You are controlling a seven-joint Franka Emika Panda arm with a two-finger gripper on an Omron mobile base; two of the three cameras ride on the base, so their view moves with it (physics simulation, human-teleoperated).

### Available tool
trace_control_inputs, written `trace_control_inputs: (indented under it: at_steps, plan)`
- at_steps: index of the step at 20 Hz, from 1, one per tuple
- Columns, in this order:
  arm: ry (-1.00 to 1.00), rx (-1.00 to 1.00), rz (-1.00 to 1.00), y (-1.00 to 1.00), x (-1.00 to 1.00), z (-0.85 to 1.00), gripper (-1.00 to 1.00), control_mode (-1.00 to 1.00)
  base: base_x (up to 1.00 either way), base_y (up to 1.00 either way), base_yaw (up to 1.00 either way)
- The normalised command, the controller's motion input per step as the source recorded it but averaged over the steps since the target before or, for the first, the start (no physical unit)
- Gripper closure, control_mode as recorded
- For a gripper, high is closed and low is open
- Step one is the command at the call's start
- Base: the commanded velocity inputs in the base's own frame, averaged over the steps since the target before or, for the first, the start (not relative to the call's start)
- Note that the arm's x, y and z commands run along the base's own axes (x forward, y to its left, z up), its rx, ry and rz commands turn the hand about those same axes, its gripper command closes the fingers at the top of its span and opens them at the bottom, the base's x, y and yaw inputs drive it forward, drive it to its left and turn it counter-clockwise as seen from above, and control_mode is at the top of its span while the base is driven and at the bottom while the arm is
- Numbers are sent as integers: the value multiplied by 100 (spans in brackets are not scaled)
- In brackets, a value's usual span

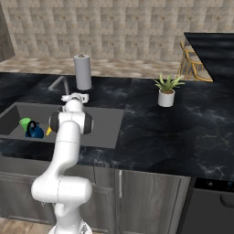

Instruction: Pick the kettle and cup and place them in the sink. Then turn on the water.

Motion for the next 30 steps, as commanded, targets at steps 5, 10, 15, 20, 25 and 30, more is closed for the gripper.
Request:
trace_control_inputs:
  at_steps: [5, 10, 15, 20, 25, 30]
  plan:
    - [0, 0, 0, 0, 4, -2, -100, -100, 0, 0, 0]
    - [0, 0, 0, 0, 8, 0, -100, -100, 0, 0, 0]
    - [0, 0, 0, 0, 9, -1, -100, -100, 0, 0, 0]
    - [0, 0, 0, 0, 11, -5, -100, -100, 0, 0, 0]
    - [0, 0, 0, 0, 9, -8, -100, -100, 0, 0, 0]
    - [0, 0, 0, 0, 12, -1, -100, -100, 0, 0, 0]
